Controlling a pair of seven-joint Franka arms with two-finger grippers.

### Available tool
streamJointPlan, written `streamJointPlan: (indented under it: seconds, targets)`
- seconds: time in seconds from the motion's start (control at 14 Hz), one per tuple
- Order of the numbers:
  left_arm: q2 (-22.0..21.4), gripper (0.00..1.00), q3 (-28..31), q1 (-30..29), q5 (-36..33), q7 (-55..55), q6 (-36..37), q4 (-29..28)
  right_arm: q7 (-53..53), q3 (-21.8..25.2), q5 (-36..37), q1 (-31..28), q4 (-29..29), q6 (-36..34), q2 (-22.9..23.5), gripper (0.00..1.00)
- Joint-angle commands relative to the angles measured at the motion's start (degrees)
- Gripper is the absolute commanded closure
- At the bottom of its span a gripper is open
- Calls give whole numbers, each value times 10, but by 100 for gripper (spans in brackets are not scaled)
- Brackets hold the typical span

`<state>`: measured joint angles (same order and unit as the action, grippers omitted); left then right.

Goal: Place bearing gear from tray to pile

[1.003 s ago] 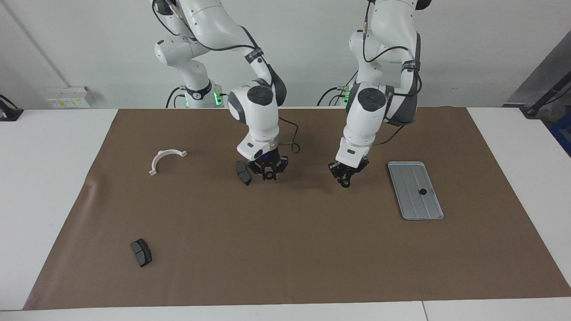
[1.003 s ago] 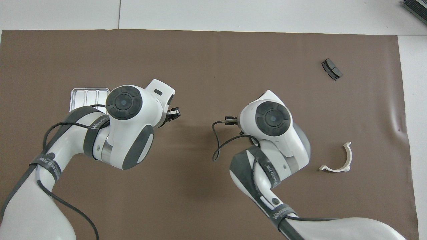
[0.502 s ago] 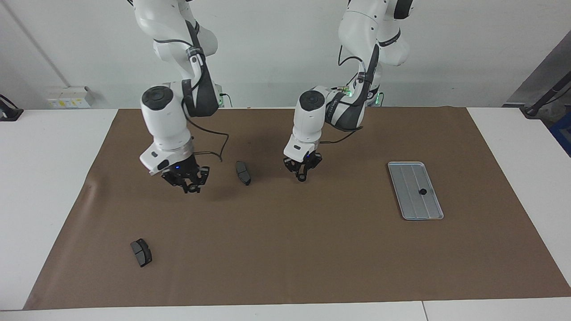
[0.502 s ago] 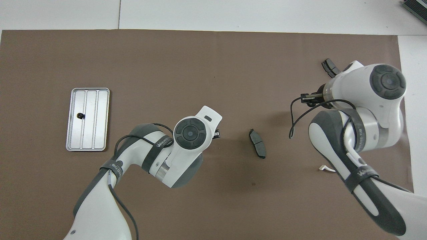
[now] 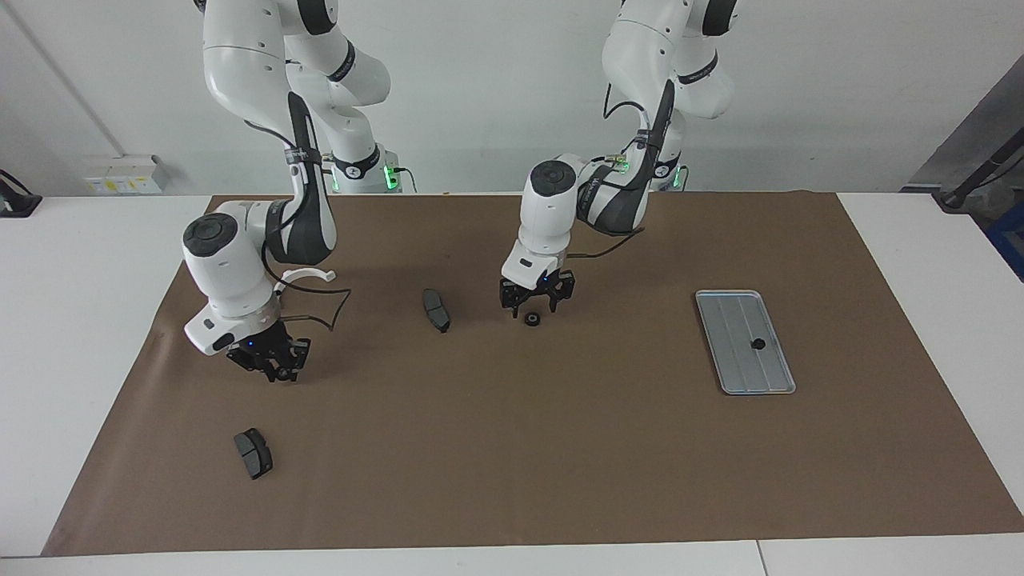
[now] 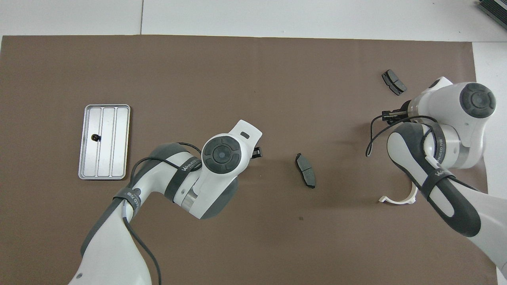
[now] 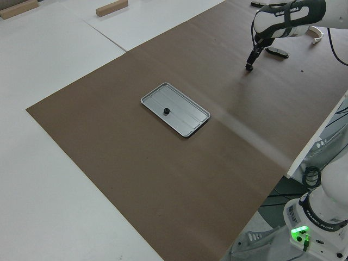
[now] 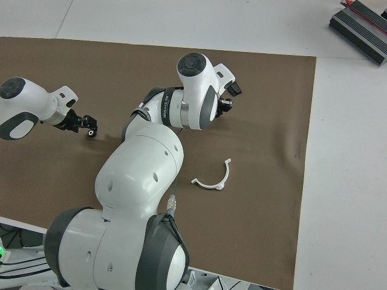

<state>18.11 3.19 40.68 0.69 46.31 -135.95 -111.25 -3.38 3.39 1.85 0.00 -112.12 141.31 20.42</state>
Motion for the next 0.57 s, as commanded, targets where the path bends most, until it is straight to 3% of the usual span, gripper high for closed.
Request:
streamJointPlan:
  seconds: [0.0, 0.07, 0.14, 0.36, 0.5]
  targets:
    - [-54, 0, -3, -102, -4, -29, 58, 4, -8, -10, -8, -11, 0, 15, 10, 100]
    - [-58, 0, -3, -137, -3, -65, 98, 17, -7, -10, -11, -11, -1, 15, 10, 54]
    - [-58, 0, -2, -172, -3, -101, 137, 35, -7, -10, -11, -11, -1, 12, 10, 1]
    - [-58, 0, -1, -260, -3, -202, 147, 37, 6, -13, -11, 1, 0, -5, -12, 0]
    - [-64, 4, -2, -330, -1, -313, 131, 18, 61, -22, -11, 42, 5, -53, -45, 0]
